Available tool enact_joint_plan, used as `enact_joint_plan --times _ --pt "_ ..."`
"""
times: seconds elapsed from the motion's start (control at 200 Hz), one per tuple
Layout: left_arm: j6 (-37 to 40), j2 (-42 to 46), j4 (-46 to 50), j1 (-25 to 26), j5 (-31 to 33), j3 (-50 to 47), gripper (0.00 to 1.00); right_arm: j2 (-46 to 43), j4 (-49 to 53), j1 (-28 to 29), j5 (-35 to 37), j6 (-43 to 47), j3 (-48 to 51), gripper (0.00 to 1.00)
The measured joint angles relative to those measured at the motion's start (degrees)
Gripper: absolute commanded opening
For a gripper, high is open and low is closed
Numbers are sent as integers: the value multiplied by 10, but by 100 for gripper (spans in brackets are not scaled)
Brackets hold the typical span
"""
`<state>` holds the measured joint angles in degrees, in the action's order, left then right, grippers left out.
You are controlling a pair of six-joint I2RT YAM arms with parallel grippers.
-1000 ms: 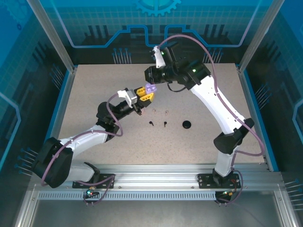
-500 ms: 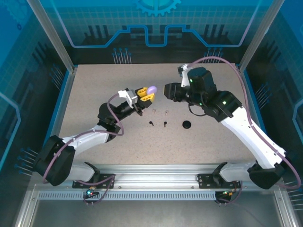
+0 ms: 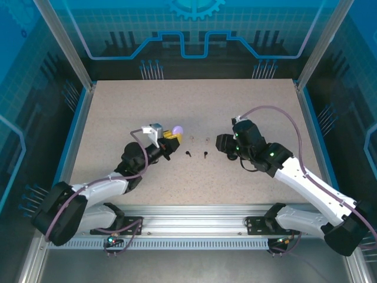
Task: Insert the wireless bluetooth earbuds into the charging case
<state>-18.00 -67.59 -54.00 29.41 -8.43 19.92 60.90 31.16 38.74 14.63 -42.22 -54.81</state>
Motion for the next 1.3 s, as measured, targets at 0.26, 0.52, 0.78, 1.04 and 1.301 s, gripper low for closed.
enact_joint_plan --times 0.26,0.52,0.78,1.04,1.301 --pt "-66 48 90 -31 37 -23 0 -12 -30 10 29 -29 70 50" --pt "-151 45 135 -97 37 -47 0 -13 -38 10 48 -39 99 50" --pt "-196 1 135 -117 19 -53 0 -4 -38 10 61 -21 96 53" --pt "-231 -78 108 -138 -11 -56 0 9 -38 6 62 -8 93 54" --pt "-242 -131 80 -148 -26 -56 1 7 -36 -6 62 3 93 55"
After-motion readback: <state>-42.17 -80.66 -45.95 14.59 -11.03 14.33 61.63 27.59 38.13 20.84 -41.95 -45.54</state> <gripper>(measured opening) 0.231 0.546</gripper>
